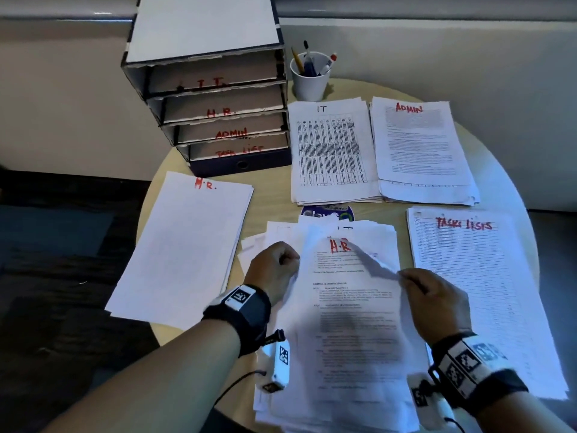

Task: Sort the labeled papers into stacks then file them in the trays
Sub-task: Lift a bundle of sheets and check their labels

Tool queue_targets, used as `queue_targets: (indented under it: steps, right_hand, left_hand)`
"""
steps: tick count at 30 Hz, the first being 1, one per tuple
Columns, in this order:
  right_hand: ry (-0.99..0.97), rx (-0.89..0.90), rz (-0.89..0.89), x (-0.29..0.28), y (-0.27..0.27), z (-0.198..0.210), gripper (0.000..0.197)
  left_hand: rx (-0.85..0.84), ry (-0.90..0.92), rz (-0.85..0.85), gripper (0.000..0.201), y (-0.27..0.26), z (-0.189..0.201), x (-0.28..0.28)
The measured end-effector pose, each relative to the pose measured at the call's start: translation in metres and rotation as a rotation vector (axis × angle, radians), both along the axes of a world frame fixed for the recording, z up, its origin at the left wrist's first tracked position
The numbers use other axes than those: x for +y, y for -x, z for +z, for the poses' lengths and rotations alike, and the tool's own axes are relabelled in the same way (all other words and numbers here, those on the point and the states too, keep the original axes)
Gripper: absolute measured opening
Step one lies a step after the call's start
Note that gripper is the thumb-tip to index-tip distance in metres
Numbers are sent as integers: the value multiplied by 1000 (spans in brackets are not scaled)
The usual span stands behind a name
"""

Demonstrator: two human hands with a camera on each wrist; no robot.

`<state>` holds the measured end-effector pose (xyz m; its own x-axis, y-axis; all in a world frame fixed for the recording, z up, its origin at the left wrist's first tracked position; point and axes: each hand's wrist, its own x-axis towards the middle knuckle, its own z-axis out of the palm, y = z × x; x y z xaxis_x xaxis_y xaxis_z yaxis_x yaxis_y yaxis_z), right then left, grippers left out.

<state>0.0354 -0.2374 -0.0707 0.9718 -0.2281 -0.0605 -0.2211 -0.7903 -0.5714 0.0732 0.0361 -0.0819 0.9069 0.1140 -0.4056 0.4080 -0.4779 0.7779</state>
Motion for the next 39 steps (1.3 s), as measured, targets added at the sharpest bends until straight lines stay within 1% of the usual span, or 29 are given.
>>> queue_targets:
  steps: [2,3,5,7,8,9,11,13,14,15,16,17,18,20,21,23,25,27,28,29,31,32,33,34,35,37,39]
  right_hand:
    - [-12,-87,16,-2,5,-4,15]
    - [-44,-117,11,-4,9,-7,21]
    - [-164,-76,-43,-9,15,-8,31]
    - [-235,-4,-88,-14,21,-11,37]
    - [-247,26,-90,-17,24,-13,36]
    - [-271,56,-88,-18,25,-15,33]
    - [-297,137,-54,-21,28,-20,30]
    - [-231,223,40,-19,31,-24,21]
    - [-177,225,106,-16,33,-26,17]
    - [-134,172,179,-15,35,-31,16]
    - [-118,104,240,-14,39,-38,20]
    - [-111,64,271,-15,41,-45,26]
    - [-111,61,273,-16,43,-49,30]
    - [-123,73,263,-17,45,-52,35]
    - [-133,75,259,-18,45,-52,35]
    - [-144,77,260,-19,46,-50,34]
    - [-156,60,262,-18,44,-47,31]
    - [-194,48,214,-20,41,-38,34]
    - [-216,32,165,-21,40,-32,40]
    - [-254,-27,110,-23,40,-28,44]
    - [-394,-145,-38,-28,39,-23,41]
    - [-500,-134,-109,-29,39,-20,39]
    - [-613,-98,-157,-29,37,-17,34]
    - [-696,-67,-181,-30,35,-15,27]
    - [-739,-49,-180,-29,31,-11,23]
    - [-744,-8,-134,-25,26,-3,22]
    - [-714,23,-103,-24,24,0,26]
  left_hand:
    - [-12,-26,-26,6,7,-1,2]
    - [-12,-46,-14,8,9,-3,3]
    - [9,-54,33,14,6,-4,4]
    - [66,51,91,17,-4,-5,1]
    - [97,82,102,21,-9,-6,-1]
    - [117,53,78,28,-15,-6,-4]
    - [129,-102,-10,40,-25,-8,-11]
    - [84,-244,-91,46,-33,-7,-19]
    - [59,-296,-134,48,-35,-7,-23]
    - [41,-347,-183,51,-37,-7,-27]
    - [28,-393,-245,56,-39,-8,-30]
    - [32,-439,-313,61,-41,-7,-33]
    - [47,-477,-372,67,-44,-7,-35]
    - [109,-493,-400,77,-48,-6,-37]
    - [138,-454,-366,80,-49,-6,-38]
    - [135,-353,-253,73,-50,-7,-39]
    - [43,-270,-176,57,-45,-4,-39]
    - [-44,-110,-138,46,-34,2,-38]
    - [-62,-3,-126,41,-27,6,-35]
    - [-78,96,-122,34,-19,9,-30]
    - [-61,221,-121,16,-3,18,-18]
    - [-31,266,-128,14,5,22,-11]
    - [-5,310,-140,22,11,26,-6]
    - [18,338,-175,29,15,32,-2]
    - [41,377,-208,29,17,38,0]
    - [124,477,-224,22,15,50,1]
    - [160,480,-163,24,4,49,1]
